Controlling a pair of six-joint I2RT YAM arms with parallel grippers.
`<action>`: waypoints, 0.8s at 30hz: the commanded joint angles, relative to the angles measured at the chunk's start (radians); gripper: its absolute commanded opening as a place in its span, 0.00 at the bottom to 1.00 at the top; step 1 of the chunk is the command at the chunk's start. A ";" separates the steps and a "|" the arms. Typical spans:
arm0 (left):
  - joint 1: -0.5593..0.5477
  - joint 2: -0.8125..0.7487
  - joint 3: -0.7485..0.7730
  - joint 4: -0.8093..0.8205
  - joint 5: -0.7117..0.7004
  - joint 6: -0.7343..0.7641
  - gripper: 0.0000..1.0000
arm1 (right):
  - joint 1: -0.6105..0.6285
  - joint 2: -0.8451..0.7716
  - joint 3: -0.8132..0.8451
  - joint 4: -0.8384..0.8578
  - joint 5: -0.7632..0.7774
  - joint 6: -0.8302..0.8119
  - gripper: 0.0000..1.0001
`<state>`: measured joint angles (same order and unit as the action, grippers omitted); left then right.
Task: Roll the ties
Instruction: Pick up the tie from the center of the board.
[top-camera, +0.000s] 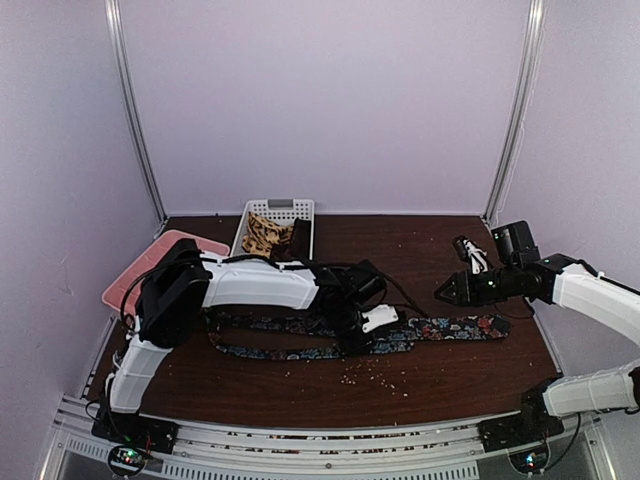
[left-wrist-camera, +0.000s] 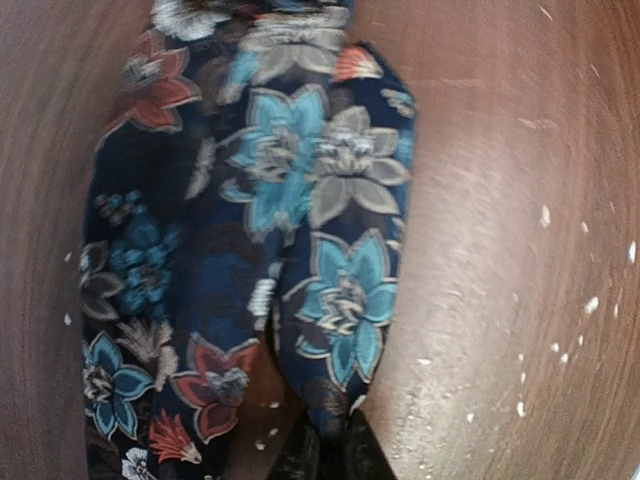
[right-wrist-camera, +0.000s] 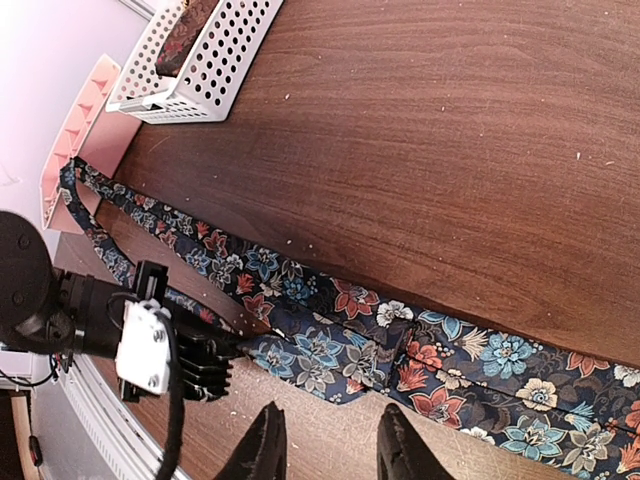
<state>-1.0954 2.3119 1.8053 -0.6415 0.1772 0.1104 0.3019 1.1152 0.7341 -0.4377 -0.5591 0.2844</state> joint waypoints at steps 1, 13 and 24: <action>-0.038 -0.014 0.018 -0.060 0.009 0.042 0.01 | -0.008 -0.013 -0.006 0.016 0.005 0.004 0.32; 0.094 -0.570 0.040 0.042 -0.041 0.092 0.00 | -0.009 -0.015 0.013 0.024 -0.008 0.013 0.31; 0.237 -0.640 0.083 0.062 0.011 0.194 0.00 | -0.010 -0.019 0.009 0.034 -0.010 0.022 0.31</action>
<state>-0.8547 1.5593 1.9121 -0.5430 0.1429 0.2436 0.3004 1.1152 0.7341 -0.4221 -0.5644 0.2970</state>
